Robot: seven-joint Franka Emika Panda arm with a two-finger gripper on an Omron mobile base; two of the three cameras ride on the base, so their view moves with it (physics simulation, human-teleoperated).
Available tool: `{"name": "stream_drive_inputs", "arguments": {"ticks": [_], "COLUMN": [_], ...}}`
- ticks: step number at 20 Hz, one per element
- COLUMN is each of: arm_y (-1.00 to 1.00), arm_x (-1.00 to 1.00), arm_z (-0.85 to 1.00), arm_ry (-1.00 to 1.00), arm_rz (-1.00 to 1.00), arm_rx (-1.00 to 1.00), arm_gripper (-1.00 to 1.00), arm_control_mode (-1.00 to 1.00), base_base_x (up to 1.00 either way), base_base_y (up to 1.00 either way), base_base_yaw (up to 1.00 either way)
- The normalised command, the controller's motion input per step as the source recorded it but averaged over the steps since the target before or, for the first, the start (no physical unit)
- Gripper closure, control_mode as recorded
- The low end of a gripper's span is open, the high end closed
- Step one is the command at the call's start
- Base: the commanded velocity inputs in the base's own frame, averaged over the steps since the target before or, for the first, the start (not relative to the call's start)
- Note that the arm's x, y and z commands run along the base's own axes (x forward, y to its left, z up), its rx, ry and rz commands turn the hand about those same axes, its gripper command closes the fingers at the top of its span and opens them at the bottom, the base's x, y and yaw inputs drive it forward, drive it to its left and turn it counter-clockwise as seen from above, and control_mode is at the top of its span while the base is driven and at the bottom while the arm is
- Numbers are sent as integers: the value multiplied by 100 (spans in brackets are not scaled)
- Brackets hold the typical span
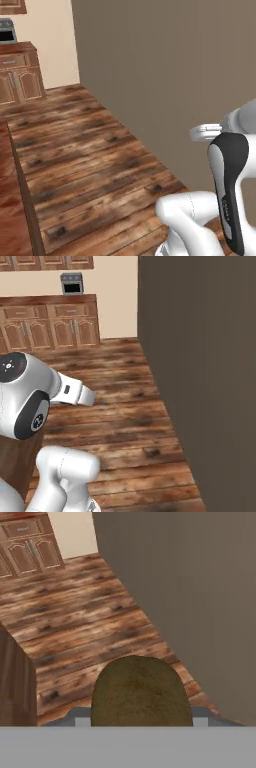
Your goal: Pick the two kiwis from the fridge and place them on the plate next to the blender to make a fruit smoothie.
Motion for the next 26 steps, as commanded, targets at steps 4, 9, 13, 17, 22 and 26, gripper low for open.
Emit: {"name": "stream_drive_inputs", "arguments": {"ticks": [4, 9, 13, 17, 22, 26], "arm_y": [0, 0, 0, 0, 0, 0], "arm_x": [0, 0, 0, 0, 0, 0], "arm_z": [0, 0, 0, 0, 0, 0], "arm_ry": [0, 0, 0, 0, 0, 0], "arm_rz": [0, 0, 0, 0, 0, 0], "arm_rx": [0, 0, 0, 0, 0, 0], "arm_gripper": [100, 100, 100, 100, 100, 100], "arm_control_mode": [100, 100, 100, 100, 100, 100], "base_base_x": [100, 100, 100, 100, 100, 100], "base_base_y": [-13, -17, -15, -16, -19, -20], "base_base_yaw": [57, 44, 42, 43, 53, 73]}}
